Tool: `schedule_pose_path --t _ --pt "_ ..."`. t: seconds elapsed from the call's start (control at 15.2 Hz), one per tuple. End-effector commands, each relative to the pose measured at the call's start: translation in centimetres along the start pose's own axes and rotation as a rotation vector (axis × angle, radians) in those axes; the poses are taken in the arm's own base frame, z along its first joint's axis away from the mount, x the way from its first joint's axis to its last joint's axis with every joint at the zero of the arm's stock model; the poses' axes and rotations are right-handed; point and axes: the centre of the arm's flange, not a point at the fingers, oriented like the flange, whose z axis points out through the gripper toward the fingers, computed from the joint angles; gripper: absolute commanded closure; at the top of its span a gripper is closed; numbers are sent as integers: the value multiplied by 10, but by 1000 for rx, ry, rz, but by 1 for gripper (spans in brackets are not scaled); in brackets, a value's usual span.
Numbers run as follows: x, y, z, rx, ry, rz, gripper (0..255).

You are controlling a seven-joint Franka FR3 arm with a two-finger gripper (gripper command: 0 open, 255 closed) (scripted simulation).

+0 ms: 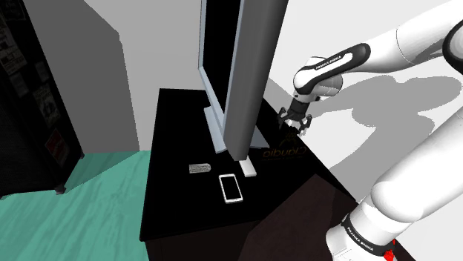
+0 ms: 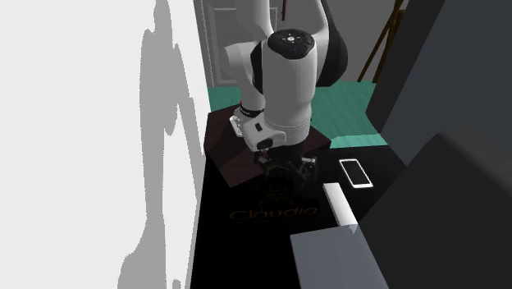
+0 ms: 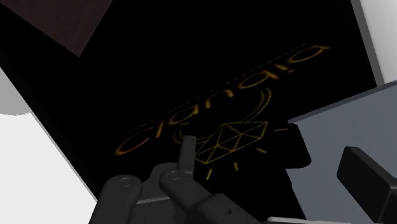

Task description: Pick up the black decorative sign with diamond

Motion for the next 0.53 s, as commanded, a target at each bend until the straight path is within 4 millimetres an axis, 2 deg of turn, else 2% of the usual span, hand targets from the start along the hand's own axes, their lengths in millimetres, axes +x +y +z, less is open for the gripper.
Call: schedule_pose_path --t 0.0,0.07,0.13,0.46 --pt "1 0 9 0 1 0 0" --pt "1 0 9 0 1 0 0" --pt "2 0 10 0 1 0 255" --pt "3 0 11 0 1 0 255"
